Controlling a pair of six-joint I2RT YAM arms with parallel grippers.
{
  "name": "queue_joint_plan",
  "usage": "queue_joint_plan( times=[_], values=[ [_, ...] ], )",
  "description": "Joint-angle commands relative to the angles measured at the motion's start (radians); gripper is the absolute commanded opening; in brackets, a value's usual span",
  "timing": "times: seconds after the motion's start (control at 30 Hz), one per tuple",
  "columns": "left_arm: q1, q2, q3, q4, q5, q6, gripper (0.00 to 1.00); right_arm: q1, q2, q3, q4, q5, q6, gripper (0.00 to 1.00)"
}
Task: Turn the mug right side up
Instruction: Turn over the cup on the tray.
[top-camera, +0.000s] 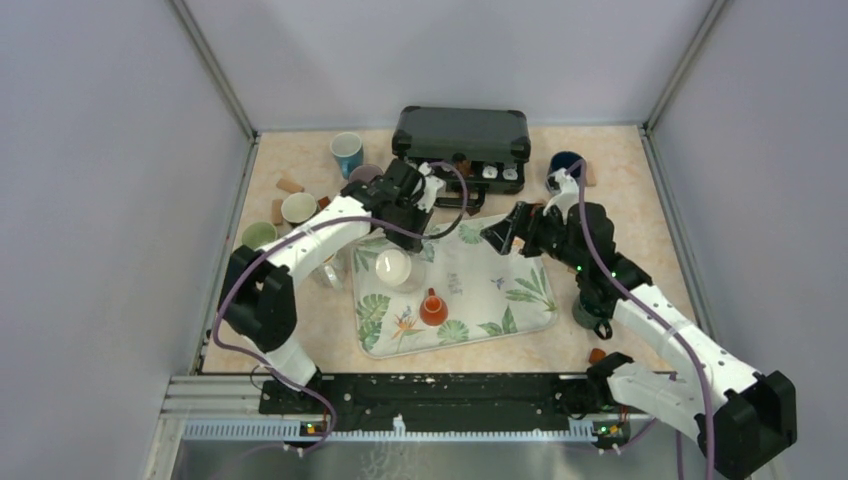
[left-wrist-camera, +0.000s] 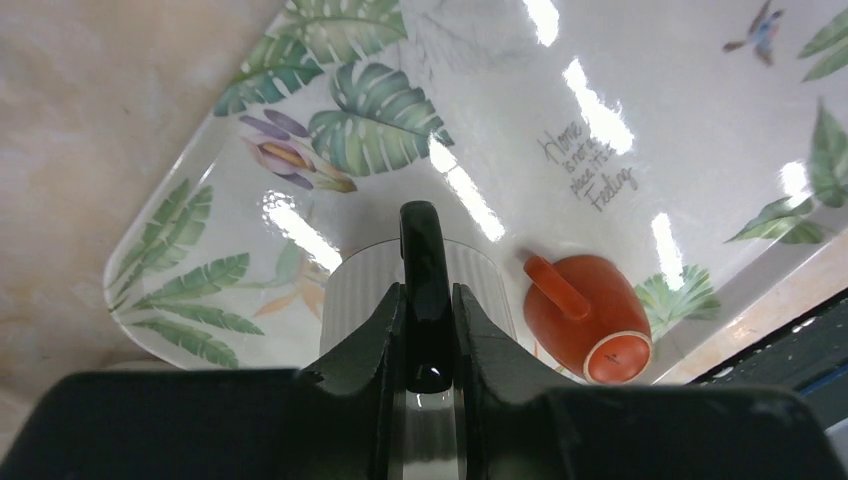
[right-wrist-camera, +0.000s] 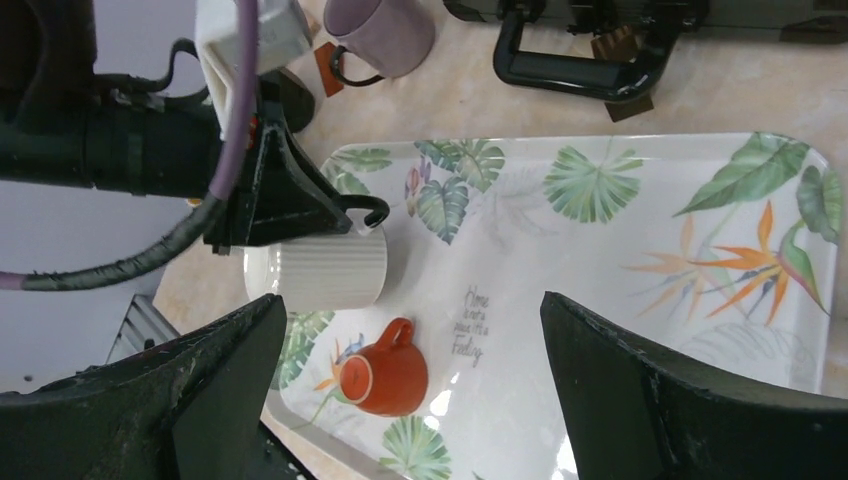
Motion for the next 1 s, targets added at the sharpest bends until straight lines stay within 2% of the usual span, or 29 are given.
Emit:
queue_joint_plan(
  times=[0.0, 0.23, 0.43, 0.77, 0.97],
  values=[
    [0.050, -0.130, -0.019, 0.135, 0.115, 0.009, 0.00, -0.009, 0.014, -0.018, 0.206, -0.076, -0.023, 0.99],
    [0.091, -0.234, -0.089, 0.283, 0.279, 0.043, 0.00, -0.014, 0.092, -0.054, 0.444, -0.153, -0.114, 0.99],
    [0.132, -0.313, -0.153, 0.439, 0.495, 0.020, 0.00, -0.043, 0.206, -0.044, 0.641, -0.359, -0.143, 0.96],
    [0.166, -0.364, -0.218, 0.766, 0.781, -0.173, 0.00, -0.104, 0.321, 0.060, 0.809, -0.721, -0.067, 0.86],
    [0.175, -0.353, -0.226, 0.925, 0.868, -0.284, 0.00, -0.112, 0.371, 0.131, 0.843, -0.778, -0.033, 0.85]
  ],
)
